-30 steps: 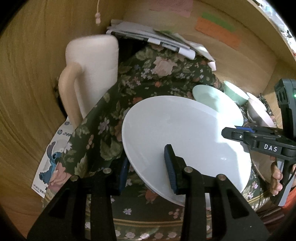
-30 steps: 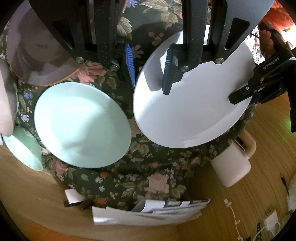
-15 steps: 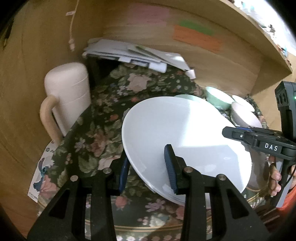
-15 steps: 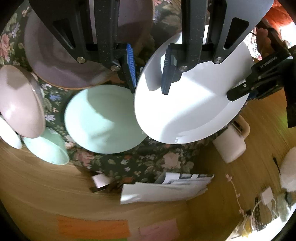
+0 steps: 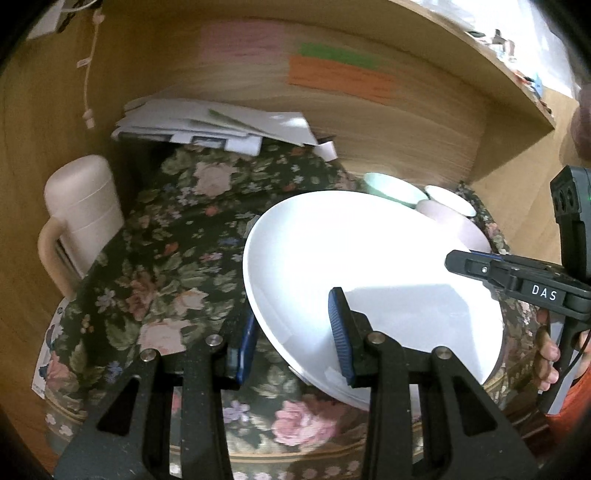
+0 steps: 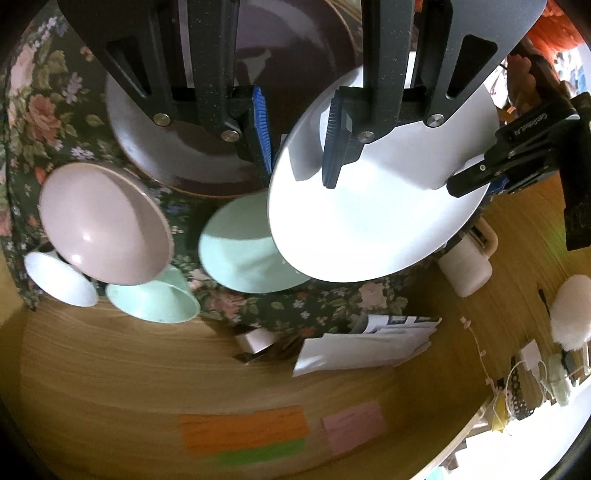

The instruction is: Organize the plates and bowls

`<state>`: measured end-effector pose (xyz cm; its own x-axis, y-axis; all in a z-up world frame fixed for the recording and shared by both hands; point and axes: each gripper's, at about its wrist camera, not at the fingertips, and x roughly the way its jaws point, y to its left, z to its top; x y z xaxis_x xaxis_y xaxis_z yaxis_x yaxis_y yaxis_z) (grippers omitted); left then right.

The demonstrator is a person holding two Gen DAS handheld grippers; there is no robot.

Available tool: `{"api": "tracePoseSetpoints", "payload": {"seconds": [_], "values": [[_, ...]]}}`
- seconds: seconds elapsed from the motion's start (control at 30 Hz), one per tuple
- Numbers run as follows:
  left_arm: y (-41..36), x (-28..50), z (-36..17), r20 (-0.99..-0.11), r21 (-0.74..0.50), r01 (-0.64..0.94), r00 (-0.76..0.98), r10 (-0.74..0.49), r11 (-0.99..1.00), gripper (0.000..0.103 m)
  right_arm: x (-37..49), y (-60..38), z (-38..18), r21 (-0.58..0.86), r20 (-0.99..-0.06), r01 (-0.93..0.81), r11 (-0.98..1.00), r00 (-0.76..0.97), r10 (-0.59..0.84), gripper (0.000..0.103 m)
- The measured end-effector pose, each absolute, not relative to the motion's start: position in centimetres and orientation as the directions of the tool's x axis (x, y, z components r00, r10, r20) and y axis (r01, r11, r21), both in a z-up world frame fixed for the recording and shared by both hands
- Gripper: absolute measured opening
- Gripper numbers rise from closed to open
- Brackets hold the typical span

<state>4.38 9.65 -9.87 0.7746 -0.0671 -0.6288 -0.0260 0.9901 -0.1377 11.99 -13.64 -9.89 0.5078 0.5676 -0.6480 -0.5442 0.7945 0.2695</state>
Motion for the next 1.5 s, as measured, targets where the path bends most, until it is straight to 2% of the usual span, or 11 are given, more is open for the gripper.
{"api": "tracePoseSetpoints", "payload": {"seconds": [0.37, 0.77, 1.5], "values": [[5.6, 4.8, -10.2, -0.636, -0.148, 0.044, 0.761, -0.129, 0.988, 0.037, 10.9, -18.5, -10.2, 0.277, -0.642, -0.492, 0.825, 0.544, 0.54, 0.024], [1.8, 5.4, -11.9, -0.682, -0.159, 0.102, 0.708, -0.184, 0.982, 0.037, 10.3, -22.0, -12.1, 0.312, -0.663, -0.422, 0.851, 0.545, 0.514, 0.024], [-0.3, 7.5, -14.7, -0.76, -0.156, 0.101, 0.622, -0.185, 0.982, 0.038, 11.7, -24.1, -15.2, 0.355, -0.702, -0.372, 0.858, 0.5, 0.507, 0.024]]}}
